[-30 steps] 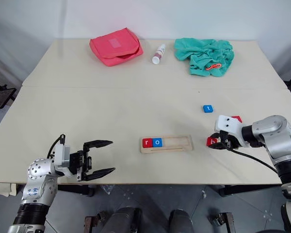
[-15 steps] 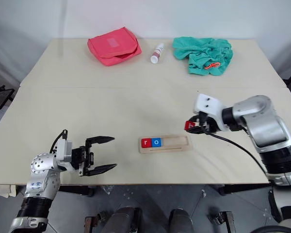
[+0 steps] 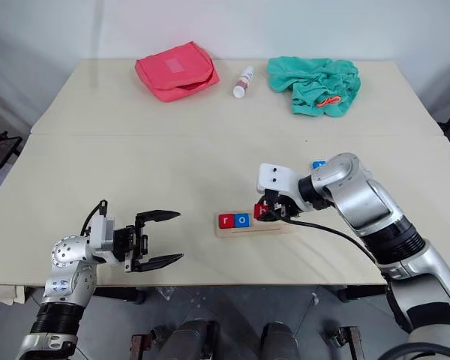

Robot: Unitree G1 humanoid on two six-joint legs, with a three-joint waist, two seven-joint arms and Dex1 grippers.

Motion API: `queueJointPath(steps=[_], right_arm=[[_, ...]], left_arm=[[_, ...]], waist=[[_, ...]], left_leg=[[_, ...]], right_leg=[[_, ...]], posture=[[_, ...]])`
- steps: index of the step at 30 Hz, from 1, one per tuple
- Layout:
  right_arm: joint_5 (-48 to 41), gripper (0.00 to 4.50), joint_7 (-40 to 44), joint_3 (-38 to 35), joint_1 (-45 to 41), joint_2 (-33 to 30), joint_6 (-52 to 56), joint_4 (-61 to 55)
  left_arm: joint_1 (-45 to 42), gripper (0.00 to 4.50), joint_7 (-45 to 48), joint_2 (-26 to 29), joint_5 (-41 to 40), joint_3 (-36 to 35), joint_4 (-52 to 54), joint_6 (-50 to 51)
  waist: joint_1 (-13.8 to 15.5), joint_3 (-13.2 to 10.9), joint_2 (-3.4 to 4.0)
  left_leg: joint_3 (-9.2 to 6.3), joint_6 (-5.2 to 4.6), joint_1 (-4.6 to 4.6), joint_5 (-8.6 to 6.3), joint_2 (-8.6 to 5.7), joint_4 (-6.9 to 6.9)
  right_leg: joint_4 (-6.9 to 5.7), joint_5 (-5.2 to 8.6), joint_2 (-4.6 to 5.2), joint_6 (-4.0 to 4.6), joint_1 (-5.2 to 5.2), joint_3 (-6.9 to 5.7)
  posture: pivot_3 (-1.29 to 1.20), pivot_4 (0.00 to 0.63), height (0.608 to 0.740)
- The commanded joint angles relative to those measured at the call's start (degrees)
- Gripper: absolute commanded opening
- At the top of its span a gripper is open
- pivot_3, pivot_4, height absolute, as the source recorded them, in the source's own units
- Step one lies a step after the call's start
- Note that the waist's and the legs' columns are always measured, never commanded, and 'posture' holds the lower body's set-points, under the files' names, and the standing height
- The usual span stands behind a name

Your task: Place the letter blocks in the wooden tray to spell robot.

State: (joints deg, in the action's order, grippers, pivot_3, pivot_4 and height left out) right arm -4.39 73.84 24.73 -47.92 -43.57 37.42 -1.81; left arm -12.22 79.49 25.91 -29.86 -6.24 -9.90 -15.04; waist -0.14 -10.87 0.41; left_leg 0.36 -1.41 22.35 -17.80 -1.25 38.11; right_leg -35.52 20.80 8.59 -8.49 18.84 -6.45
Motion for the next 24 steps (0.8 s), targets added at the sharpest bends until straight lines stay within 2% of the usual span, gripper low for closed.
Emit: queueJointPath(steps=[1,12,21,24], right_arm=[[0.77,1.46,0.55,0.72,-1.67,0.99,-1.0,-0.18],[2.86,1.46,1.58,2.55,-1.98,2.73,-2.53,1.94],[2.44,4.46,1.42,0.92,-1.77,2.97,-1.17,0.34],[1.84,4.46,1.34,-0.41,-1.34,2.11,-0.36,-0.78]], left_arm=[[1.11,4.5,-0.26,0.4,-0.76,-0.51,1.85,-0.74],[1.66,4.5,-1.24,0.47,-0.62,-0.52,2.36,-1.07],[0.94,4.5,-1.26,0.35,-0.47,-0.37,1.43,-1.34],[0.52,4.5,-1.22,0.3,-0.38,-0.27,1.0,-1.43]], waist=[[-0.02,0.0,0.0],[-0.09,0.0,0.0],[-0.05,0.0,0.0],[-0.01,0.0,0.0]], left_leg=[[0.0,0.0,0.0,0.0,0.0,0.0],[0.0,0.0,0.0,0.0,0.01,0.0],[0.01,0.0,0.0,0.0,0.01,0.0],[0.01,0.0,0.0,0.0,0.0,0.01]], right_leg=[[0.0,0.0,0.0,0.0,0.0,0.0],[-0.03,0.0,-0.01,0.0,0.02,0.0],[-0.04,0.0,0.0,0.0,0.03,0.01],[-0.04,0.0,0.0,0.0,0.04,0.01]], posture=[[0.0,0.15,0.74],[0.0,0.15,0.74],[0.0,0.15,0.74],[0.0,0.15,0.74]])
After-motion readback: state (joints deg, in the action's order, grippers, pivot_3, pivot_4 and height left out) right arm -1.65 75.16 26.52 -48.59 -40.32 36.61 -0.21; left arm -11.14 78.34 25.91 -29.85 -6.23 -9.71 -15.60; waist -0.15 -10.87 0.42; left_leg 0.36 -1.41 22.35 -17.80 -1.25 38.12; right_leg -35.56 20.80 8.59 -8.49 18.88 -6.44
